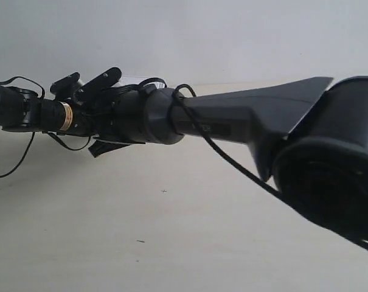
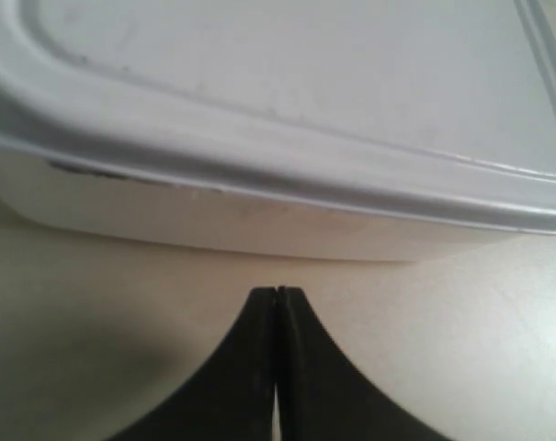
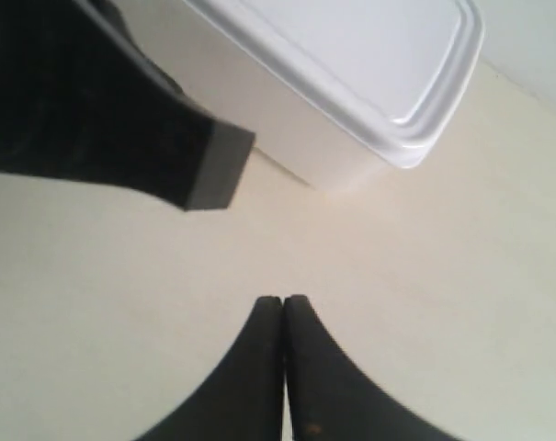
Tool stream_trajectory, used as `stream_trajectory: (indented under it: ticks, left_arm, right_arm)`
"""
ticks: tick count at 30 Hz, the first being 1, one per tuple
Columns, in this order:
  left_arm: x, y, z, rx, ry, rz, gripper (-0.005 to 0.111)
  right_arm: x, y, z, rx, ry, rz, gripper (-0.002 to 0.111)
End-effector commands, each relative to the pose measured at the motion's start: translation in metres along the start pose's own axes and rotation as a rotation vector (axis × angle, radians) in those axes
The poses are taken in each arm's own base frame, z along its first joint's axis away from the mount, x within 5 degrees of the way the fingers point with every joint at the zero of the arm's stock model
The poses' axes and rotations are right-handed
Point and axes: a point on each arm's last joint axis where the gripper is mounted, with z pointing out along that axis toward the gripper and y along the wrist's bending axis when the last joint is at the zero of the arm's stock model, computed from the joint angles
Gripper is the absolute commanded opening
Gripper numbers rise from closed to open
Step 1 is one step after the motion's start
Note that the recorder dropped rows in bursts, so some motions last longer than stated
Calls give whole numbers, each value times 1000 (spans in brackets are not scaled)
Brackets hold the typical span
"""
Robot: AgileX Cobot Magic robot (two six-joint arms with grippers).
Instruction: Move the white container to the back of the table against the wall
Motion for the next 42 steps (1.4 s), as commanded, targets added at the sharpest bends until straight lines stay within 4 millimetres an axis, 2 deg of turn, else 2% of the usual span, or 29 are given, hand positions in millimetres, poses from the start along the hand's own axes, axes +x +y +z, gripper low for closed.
stream_trajectory:
  ticks: [1,5,10,15,18,28,36,42]
  left_arm:
    - [-1,2,0,-22,-6,-5,0]
    - [-1,0,1,-17,-7,-2,0]
    - [8,-24,8,44,22,31,0]
    - [7,-46,15,70,17,74,0]
    - [7,-48,17,11,2,81,0]
    - [-2,-42,16,-51,-27,106,0]
    - [-7,-43,16,-59,-46,102,0]
    - [-6,-39,24,-62,-44,101,0]
  right_arm:
    - [-3,7,-50,-78,-104,1,0]
    - [2,10,-96,-102,-165,-12,0]
    - [13,12,-151,-163,-205,-36,0]
    - [29,4,-197,-213,-248,-19,0]
    - [42,3,-219,-243,-278,-28,0]
    - [94,18,-273,-346,-290,-120,0]
    - [142,18,-310,-271,-279,-179,0]
    - [174,12,-332,-218,-275,-183,0]
